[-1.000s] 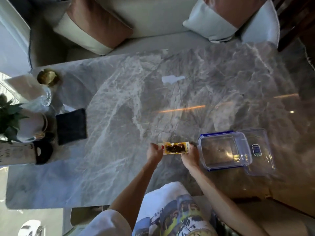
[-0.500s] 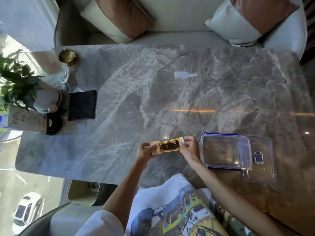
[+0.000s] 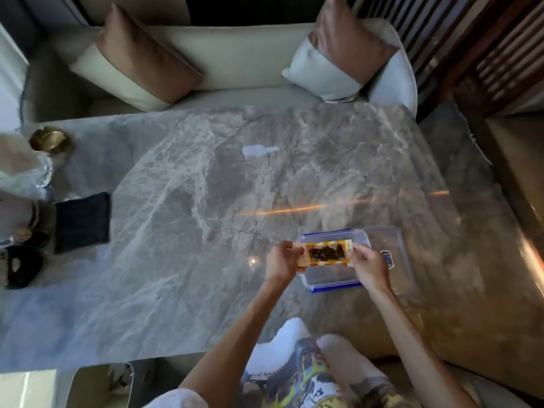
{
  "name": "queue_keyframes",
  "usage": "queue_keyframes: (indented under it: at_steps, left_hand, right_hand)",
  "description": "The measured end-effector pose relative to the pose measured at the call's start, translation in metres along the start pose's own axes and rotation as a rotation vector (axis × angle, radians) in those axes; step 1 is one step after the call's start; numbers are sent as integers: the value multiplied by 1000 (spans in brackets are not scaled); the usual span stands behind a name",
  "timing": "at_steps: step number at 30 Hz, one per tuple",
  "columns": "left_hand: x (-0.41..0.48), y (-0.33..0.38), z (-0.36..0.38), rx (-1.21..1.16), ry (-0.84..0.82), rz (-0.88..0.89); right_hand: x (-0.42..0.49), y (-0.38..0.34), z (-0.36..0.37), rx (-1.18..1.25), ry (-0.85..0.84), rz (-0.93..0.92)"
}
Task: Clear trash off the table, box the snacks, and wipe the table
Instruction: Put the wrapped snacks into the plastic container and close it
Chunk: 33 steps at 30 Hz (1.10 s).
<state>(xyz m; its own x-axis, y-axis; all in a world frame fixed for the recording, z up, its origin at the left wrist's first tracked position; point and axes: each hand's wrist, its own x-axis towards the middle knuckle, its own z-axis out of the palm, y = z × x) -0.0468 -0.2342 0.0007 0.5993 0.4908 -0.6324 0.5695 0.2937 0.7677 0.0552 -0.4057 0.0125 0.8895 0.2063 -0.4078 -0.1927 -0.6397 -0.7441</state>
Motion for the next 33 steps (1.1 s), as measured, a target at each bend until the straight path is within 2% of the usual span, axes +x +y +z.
queue_keyframes:
  at_steps: [5, 7, 12, 25, 33]
  left_hand:
    - [11, 5, 57, 301, 94, -61]
    - [14, -1, 75, 387, 100, -114]
    - [23, -5, 108, 394, 175, -257]
    - [18, -12, 136, 394, 168, -468]
    - [17, -12, 135, 475, 220, -452]
  right_hand:
    - [38, 27, -20, -18, -132, 173]
    - [46, 33, -20, -82, -222, 178]
    - [58, 34, -21, -195, -408, 175]
    - [67, 49, -22, -401, -486, 178]
    - [69, 52, -17, -394, -462, 218]
